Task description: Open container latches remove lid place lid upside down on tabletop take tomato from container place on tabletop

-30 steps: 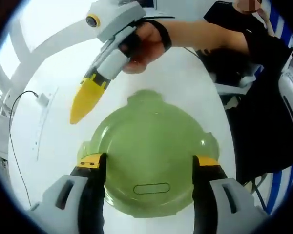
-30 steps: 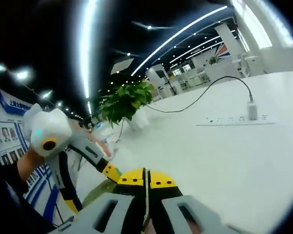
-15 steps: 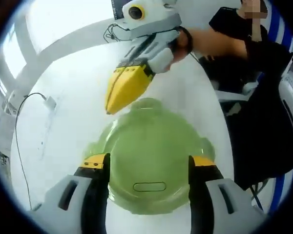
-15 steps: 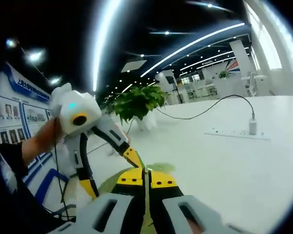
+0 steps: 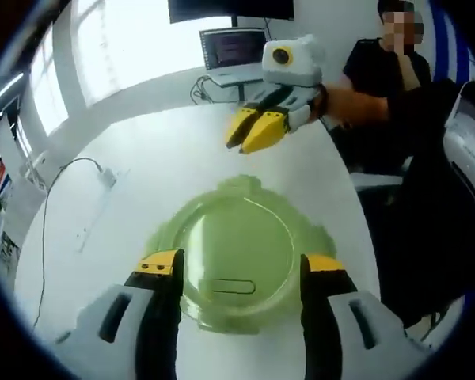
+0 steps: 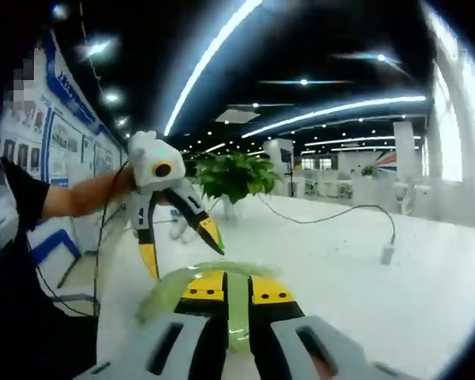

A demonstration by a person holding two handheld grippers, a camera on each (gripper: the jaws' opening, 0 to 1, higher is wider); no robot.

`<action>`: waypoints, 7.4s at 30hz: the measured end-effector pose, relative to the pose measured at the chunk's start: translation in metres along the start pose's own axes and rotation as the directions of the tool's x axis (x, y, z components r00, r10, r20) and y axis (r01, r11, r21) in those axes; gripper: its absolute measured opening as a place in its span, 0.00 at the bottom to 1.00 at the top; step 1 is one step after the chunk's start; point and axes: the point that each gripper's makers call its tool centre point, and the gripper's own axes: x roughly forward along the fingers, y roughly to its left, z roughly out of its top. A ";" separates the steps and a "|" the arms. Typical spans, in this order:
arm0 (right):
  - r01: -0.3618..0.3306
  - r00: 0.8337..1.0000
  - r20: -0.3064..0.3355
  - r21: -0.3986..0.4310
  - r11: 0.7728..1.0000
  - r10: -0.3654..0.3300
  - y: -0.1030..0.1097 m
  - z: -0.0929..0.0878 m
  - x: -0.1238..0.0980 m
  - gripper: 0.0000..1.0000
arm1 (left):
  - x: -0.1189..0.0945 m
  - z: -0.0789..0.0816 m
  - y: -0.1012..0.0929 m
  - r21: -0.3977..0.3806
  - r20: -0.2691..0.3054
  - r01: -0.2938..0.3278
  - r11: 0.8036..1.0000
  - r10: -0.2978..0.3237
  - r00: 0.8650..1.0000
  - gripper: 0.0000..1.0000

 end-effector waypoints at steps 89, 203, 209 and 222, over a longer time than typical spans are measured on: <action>0.302 0.953 0.047 -0.057 0.952 -0.300 0.042 -0.085 -0.064 0.04 | -0.063 -0.103 -0.027 -0.488 0.410 -0.527 0.696 0.716 0.565 0.21; 0.046 0.960 -0.028 -0.965 0.257 -0.278 0.035 0.071 0.049 0.00 | -0.062 -0.114 -0.022 -0.505 0.375 -0.537 0.676 0.732 0.569 0.20; -0.061 0.953 -0.150 -0.946 0.317 -0.264 0.027 0.087 0.081 0.00 | -0.062 -0.114 -0.021 -0.510 0.375 -0.534 0.674 0.733 0.567 0.20; -0.164 0.880 -0.363 -0.837 0.523 -0.306 0.001 0.094 0.123 0.00 | -0.062 -0.112 -0.021 -0.518 0.382 -0.525 0.675 0.732 0.565 0.20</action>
